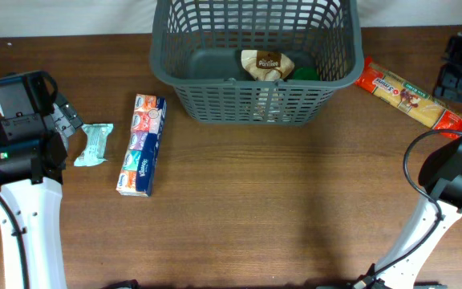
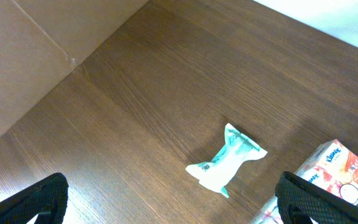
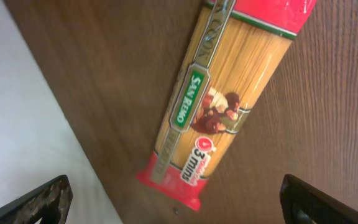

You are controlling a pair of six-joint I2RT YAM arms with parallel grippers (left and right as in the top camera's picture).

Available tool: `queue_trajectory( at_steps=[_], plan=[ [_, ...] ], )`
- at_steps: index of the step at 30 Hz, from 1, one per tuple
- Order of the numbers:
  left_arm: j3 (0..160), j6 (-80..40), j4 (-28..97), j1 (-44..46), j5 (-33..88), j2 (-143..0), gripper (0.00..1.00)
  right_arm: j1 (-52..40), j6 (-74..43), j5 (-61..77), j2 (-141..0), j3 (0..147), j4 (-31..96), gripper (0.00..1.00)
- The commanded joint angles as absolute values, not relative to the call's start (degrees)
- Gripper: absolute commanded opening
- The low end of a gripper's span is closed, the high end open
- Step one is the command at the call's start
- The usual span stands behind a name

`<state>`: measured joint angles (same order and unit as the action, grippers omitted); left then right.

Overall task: Pack container
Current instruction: 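Move the right gripper to the red spaghetti package and grasp it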

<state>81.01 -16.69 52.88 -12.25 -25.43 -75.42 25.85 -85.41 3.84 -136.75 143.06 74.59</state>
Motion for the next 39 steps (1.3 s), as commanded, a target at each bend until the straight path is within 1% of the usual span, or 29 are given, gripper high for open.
queue_trajectory(
  at_steps=[1,5,14,22,26,34,39],
  plan=[
    [81.80,-16.60,52.75,-12.53,-25.04,-75.02,1.00,26.30,-89.89,4.29,-138.52,142.98,72.86,0.99],
    [81.80,-16.60,52.75,-12.53,-25.04,-75.02,1.00,26.37,-90.13,5.63,-141.18,142.98,70.91,0.99],
    [81.80,-16.60,52.75,-12.53,-25.04,-75.02,1.00,26.35,-92.92,5.54,-145.49,142.91,71.20,0.99],
    [81.80,-16.60,52.75,-12.53,-25.04,-75.02,1.00,26.68,-96.20,4.56,-147.65,142.87,76.34,0.99],
    [81.80,-16.60,52.75,-12.53,-25.04,-75.02,1.00,26.94,-99.77,4.56,-148.24,142.76,78.67,0.99],
    [81.80,-16.60,52.75,-12.53,-25.04,-75.02,1.00,28.47,-100.44,4.03,-148.77,142.69,78.17,0.99],
    [81.80,-16.60,52.75,-12.53,-25.04,-75.02,1.00,28.82,-98.39,4.89,-150.34,142.69,75.81,0.99]
  ],
)
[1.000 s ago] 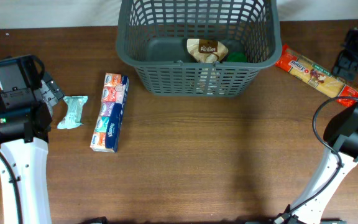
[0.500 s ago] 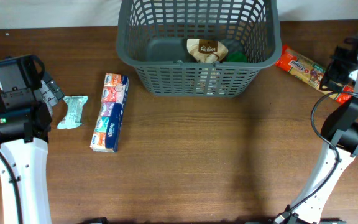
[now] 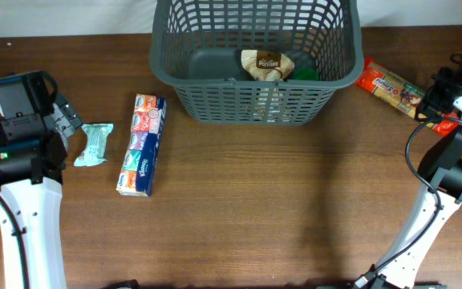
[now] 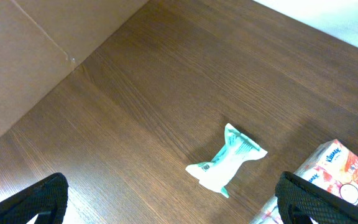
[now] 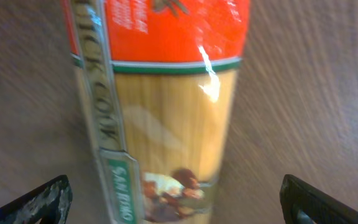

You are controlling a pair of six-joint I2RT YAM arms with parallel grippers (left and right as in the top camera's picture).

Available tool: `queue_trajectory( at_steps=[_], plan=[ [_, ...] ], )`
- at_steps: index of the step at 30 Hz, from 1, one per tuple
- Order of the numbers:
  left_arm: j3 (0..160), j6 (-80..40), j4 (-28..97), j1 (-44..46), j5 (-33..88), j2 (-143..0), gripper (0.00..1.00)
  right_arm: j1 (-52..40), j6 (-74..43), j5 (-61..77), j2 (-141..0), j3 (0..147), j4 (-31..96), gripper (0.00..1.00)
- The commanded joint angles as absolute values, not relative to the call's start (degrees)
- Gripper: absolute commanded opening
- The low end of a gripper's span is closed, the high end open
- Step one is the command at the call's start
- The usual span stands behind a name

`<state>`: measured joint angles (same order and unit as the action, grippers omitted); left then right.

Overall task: Pack container
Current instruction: 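Move the right gripper to the red spaghetti package and grasp it, then lift the spaghetti package upward with the right gripper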

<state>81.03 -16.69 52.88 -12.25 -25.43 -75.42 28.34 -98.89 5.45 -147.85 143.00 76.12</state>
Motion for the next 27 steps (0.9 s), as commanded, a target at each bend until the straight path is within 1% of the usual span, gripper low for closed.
queue_trajectory(
  at_steps=[1,9,14,19,27],
  plan=[
    [81.80,-16.60,52.75,-12.53,-25.04,-75.02,1.00,28.80,-98.41,4.97,-150.80,142.69,75.79,0.99],
    [81.80,-16.60,52.75,-12.53,-25.04,-75.02,1.00,28.27,-98.43,6.24,-153.18,142.69,74.74,0.99],
    [81.80,-16.60,52.75,-12.53,-25.04,-75.02,1.00,28.01,-98.37,4.62,-153.97,142.69,74.56,0.99],
    [81.80,-16.60,52.75,-12.53,-25.04,-75.02,1.00,27.97,-96.14,5.15,-156.18,142.65,74.72,0.99],
    [81.80,-16.60,52.75,-12.53,-25.04,-75.02,1.00,27.66,-95.81,5.80,-158.28,142.65,74.94,0.98]
  ],
)
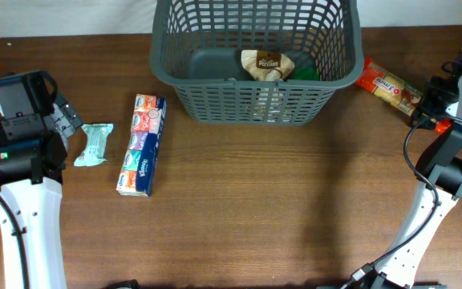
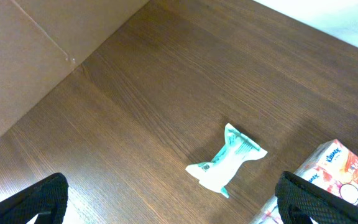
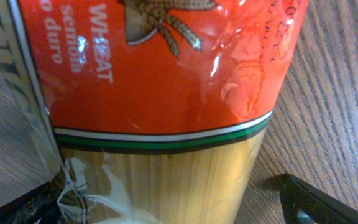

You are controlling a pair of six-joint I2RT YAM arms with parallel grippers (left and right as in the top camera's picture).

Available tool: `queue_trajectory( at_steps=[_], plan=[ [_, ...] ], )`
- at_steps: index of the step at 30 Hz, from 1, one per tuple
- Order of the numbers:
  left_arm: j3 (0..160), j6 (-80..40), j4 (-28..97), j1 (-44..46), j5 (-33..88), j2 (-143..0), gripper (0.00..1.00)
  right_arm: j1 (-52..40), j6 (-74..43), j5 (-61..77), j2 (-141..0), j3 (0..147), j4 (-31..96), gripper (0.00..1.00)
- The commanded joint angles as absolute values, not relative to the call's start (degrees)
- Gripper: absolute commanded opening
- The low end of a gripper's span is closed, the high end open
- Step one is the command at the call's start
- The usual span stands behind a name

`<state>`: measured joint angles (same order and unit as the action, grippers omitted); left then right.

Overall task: Pack container
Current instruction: 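Lift the spaghetti package upward with the right gripper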

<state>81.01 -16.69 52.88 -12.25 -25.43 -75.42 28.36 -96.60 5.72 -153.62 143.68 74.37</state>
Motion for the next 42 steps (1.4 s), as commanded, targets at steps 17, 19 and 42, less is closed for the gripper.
queue_trajectory(
  at_steps=[17,19,42],
  plan=[
    [81.80,-16.60,52.75,-12.53,-25.04,-75.02,1.00,28.40,-89.76,15.84,-157.86,144.44,74.08,0.04],
    [81.80,-16.60,52.75,-12.53,-25.04,-75.02,0.99,28.97,-86.46,15.77,-157.36,146.91,74.13,0.04],
    [81.80,-16.60,52.75,-12.53,-25.04,-75.02,1.00,31.66,-50.74,31.59,-130.67,180.00,69.10,0.04]
  ],
)
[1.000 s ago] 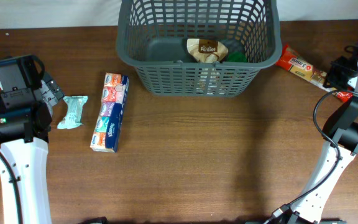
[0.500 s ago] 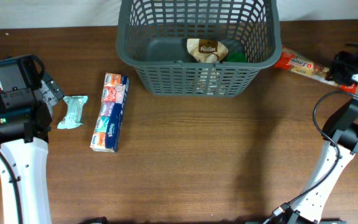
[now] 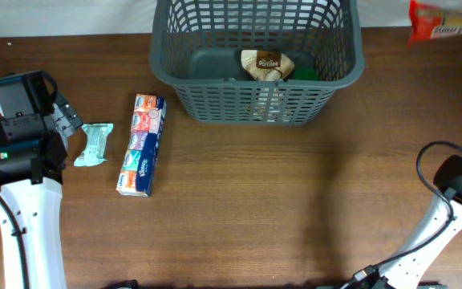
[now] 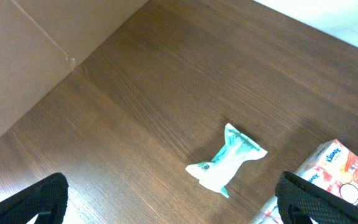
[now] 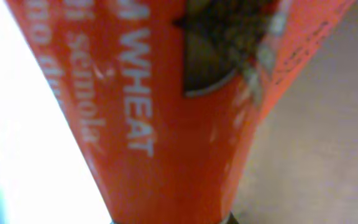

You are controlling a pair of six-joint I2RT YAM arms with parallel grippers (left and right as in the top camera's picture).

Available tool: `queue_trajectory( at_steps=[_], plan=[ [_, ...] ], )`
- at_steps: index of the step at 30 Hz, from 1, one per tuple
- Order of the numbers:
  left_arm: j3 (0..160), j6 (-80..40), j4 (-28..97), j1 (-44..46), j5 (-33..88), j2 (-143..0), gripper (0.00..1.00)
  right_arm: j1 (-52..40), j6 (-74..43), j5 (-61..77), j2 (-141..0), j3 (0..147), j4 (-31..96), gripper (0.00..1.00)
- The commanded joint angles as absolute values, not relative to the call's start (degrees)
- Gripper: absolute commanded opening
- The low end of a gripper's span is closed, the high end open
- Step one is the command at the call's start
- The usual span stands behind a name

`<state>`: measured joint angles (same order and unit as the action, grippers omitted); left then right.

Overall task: Pack container
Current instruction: 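Lift the spaghetti package upward with the right gripper, then carry the spaghetti over the basket and lower it in upright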

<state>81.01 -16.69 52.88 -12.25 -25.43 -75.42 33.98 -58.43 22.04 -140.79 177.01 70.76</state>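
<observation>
The red spaghetti packet (image 3: 446,20) hangs blurred in the air at the far right, right of the grey basket (image 3: 255,112), off the table. In the right wrist view its red end (image 5: 166,112) fills the frame, and my right gripper (image 5: 169,216) is shut on it, fingers hidden behind it. The basket holds a brown bag (image 3: 268,64) and something green (image 3: 307,74). A tissue pack (image 3: 142,144) and a teal-white wrapper (image 3: 95,144) lie at the left. My left gripper (image 4: 173,199) stands open above the table near the wrapper (image 4: 227,165).
The left arm's body (image 3: 18,136) stands at the table's left edge. The right arm's base and cable (image 3: 455,181) are at the right edge. A white wall strip runs along the table's far edge behind the basket.
The spaghetti packet lay on the table right of the basket with my right gripper low over its red end. Now it is in the air at the far right corner, held. The left arm has not moved.
First my right gripper hung high over the spaghetti packet lying on the table. Then it was lower over the packet's middle, then close down on the red end. Now the packet is off the table in its grip. The left side stayed unchanged throughout.
</observation>
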Motion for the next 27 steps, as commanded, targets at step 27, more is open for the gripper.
queue_trajectory(
  at_steps=[27],
  plan=[
    [81.80,-16.60,52.75,-12.53,-25.04,-75.02,1.00,-7.99,-2.02,19.62,-124.14,160.55,70.37,0.04]
  ],
)
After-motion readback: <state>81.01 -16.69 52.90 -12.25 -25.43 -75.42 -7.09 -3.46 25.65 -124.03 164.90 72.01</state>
